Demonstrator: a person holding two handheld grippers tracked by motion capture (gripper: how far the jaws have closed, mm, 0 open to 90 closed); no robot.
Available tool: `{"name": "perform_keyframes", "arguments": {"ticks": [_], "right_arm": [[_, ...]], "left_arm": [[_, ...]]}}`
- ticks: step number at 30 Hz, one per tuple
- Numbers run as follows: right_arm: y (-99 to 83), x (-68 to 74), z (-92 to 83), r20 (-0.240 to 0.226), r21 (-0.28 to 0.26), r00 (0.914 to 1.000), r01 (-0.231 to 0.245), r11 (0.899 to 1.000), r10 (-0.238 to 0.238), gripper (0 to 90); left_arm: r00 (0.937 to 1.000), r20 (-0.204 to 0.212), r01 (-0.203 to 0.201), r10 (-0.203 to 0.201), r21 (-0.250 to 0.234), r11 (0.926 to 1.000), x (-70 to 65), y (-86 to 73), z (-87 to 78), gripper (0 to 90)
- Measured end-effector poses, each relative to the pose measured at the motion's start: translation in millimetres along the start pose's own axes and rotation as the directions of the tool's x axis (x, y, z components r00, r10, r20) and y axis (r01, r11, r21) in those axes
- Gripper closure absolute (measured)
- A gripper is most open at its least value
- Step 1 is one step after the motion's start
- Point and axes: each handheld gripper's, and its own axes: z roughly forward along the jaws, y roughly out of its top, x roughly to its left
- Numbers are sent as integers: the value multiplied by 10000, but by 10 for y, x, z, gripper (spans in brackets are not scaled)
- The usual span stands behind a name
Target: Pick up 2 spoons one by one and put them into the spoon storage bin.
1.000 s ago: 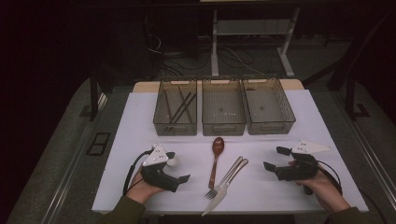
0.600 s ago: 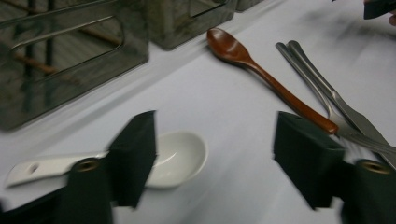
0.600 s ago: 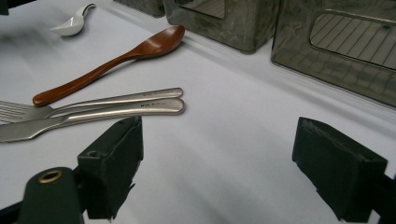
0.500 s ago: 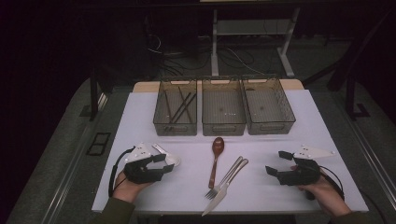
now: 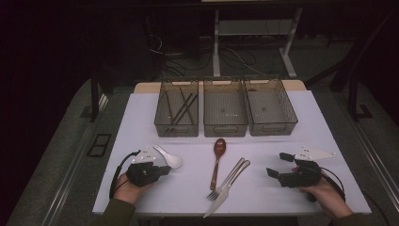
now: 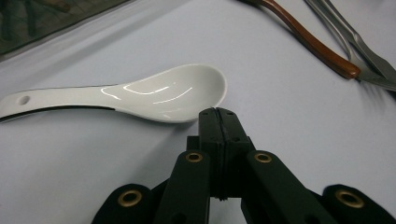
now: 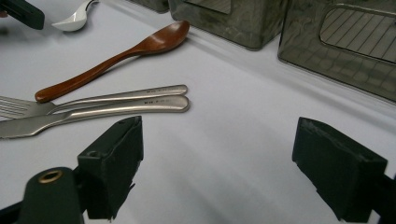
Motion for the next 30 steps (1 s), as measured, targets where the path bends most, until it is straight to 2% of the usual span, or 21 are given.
{"name": "perform_keyframes", "arguments": {"ticks": [5, 12, 13, 14, 17, 24, 27, 30], "right_arm": [[0, -2, 3, 1, 4, 10000, -2, 10000, 2, 160], [-2, -5, 6, -14, 39, 10000, 20, 10000, -20, 160], [-2, -5, 6, -17, 41, 10000, 17, 10000, -17, 161], [-2, -5, 6, -18, 39, 10000, 20, 10000, -19, 161], [-2, -4, 5, 3, 30, 10000, 3, 10000, -3, 161], [-3, -4, 7, -25, 45, 10000, -6, 10000, 6, 161], [-4, -3, 8, -27, 39, 10000, 10, 10000, -10, 161], [-3, -7, 5, -18, 8, 10000, 34, 10000, -34, 161]], "left_arm": [[9998, 54, -166, 165, 186, 9997, -3, 27, 77, 884], [9999, 20, -121, 121, 142, 9998, 3, 63, 140, 884], [9997, 56, -258, 257, 179, 9995, 11, 74, 147, 884], [9999, 25, -132, 132, 98, 9999, -1, 79, 160, 884], [9996, -21, -284, 285, 159, 9995, -2, 108, 182, 884], [9992, -164, -356, 357, 55, 9994, -5, 172, 247, 884], [9990, -129, -425, 426, 91, 9991, -9, 184, 251, 884], [9995, 10, -320, 320, -113, 9994, -9, 194, 235, 884]]}}
